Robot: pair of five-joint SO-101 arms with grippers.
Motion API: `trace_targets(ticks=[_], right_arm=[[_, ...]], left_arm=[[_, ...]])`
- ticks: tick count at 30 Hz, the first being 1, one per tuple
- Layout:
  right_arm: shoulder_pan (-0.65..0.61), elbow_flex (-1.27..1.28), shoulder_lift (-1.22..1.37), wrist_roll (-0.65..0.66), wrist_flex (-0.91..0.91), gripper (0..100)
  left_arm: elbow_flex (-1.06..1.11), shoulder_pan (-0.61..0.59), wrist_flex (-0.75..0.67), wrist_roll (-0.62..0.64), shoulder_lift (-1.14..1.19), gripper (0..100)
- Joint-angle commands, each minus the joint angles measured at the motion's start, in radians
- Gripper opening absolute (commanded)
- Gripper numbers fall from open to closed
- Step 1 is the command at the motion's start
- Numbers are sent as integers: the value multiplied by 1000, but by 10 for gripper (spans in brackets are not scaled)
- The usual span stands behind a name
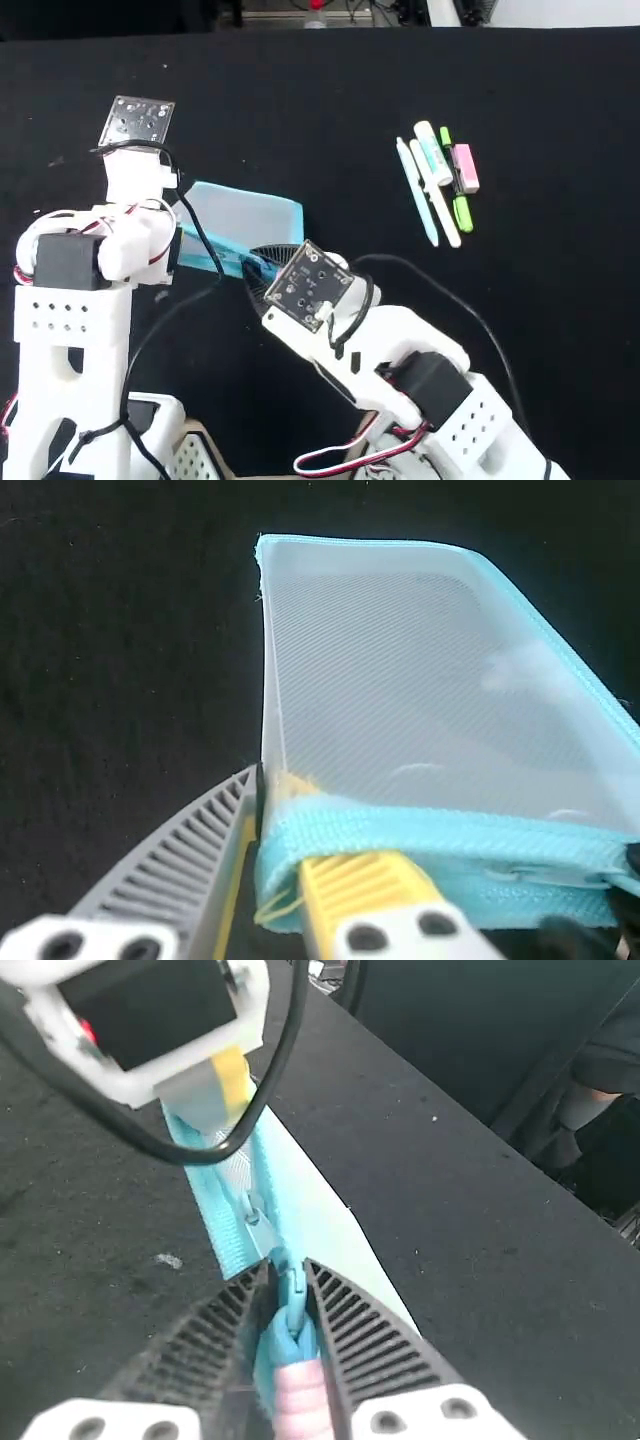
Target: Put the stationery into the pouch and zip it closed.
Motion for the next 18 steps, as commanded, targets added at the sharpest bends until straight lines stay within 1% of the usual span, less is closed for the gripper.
trace_targets(ticks=[1, 7, 14, 16, 18], right_arm=[[-6, -62, -21, -6, 12, 11], [-6, -130, -163, -6, 155, 11], [-2, -70, -199, 2, 167, 11], [44, -101, -200, 2, 198, 11], [120, -151, -200, 2, 235, 11]], left_arm=[[-4, 10, -8, 12, -8, 30], [-4, 10, -8, 12, -8, 30], [-2, 8, -8, 12, -8, 30], [12, 4, -15, 12, -8, 30], [18, 2, -15, 12, -8, 30]])
